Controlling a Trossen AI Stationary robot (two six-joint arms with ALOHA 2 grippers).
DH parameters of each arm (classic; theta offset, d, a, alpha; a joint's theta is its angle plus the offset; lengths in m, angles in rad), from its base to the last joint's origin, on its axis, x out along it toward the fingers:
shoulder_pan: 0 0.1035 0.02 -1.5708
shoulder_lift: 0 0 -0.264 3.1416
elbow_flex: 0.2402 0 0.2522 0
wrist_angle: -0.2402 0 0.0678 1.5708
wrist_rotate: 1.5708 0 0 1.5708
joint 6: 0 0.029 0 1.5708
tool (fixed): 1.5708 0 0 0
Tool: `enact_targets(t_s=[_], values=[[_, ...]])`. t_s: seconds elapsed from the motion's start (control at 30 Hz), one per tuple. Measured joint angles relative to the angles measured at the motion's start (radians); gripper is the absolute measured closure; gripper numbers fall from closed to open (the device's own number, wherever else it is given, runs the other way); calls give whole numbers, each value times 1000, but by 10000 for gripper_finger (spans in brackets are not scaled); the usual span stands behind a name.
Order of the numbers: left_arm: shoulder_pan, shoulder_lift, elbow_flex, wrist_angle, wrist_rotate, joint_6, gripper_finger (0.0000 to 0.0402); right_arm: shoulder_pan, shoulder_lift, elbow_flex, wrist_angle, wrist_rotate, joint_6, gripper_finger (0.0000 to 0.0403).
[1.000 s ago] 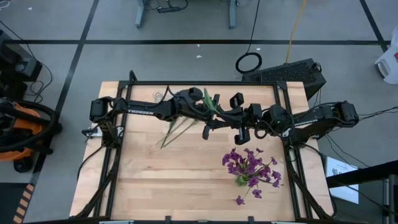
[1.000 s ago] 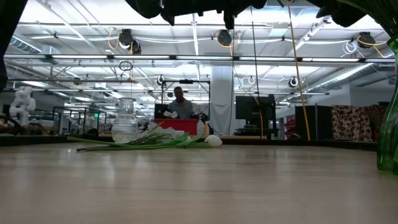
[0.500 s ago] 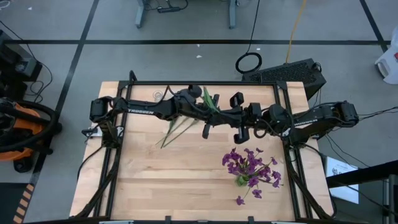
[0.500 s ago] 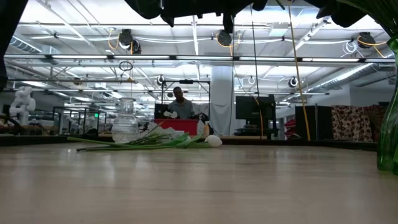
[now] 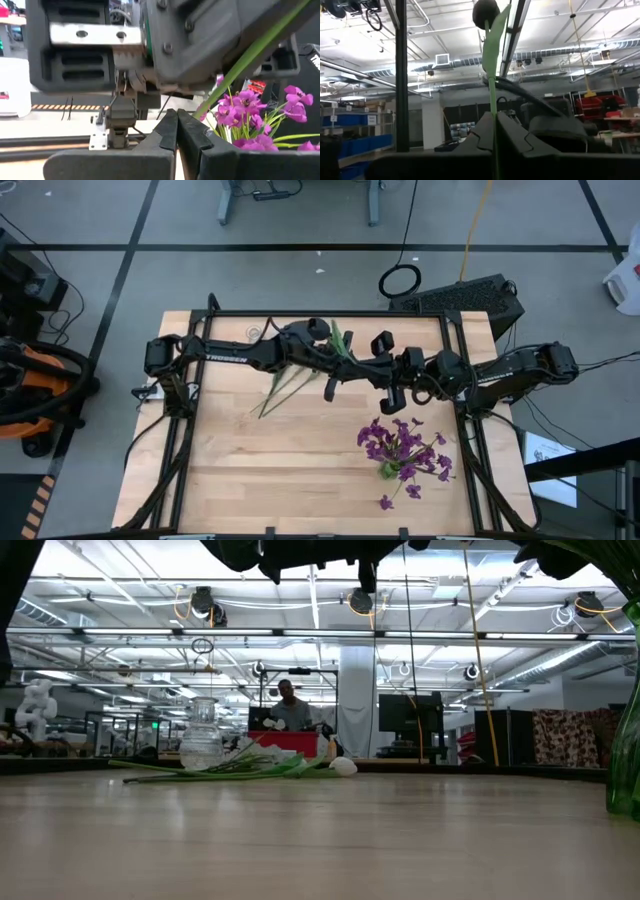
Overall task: Sort flowers into vase by color
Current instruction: Put the black tulip into the green vase
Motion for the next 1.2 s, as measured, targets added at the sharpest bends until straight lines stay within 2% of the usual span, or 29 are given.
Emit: enact_targets(t_s=[0.27, 0.6, 0.8, 1.2], values=[[0, 0, 0, 1, 1, -1, 395, 0, 0, 0, -5, -1, 29, 390], [-5, -4, 0, 5, 1, 3, 326, 0, -7, 1, -50, 3, 19, 398], [-7, -4, 0, 5, 1, 7, 301, 0, -7, 1, -101, 3, 24, 398], [-11, -5, 0, -38, 21, 35, 295, 0, -44, 1, -97, 9, 1, 399]])
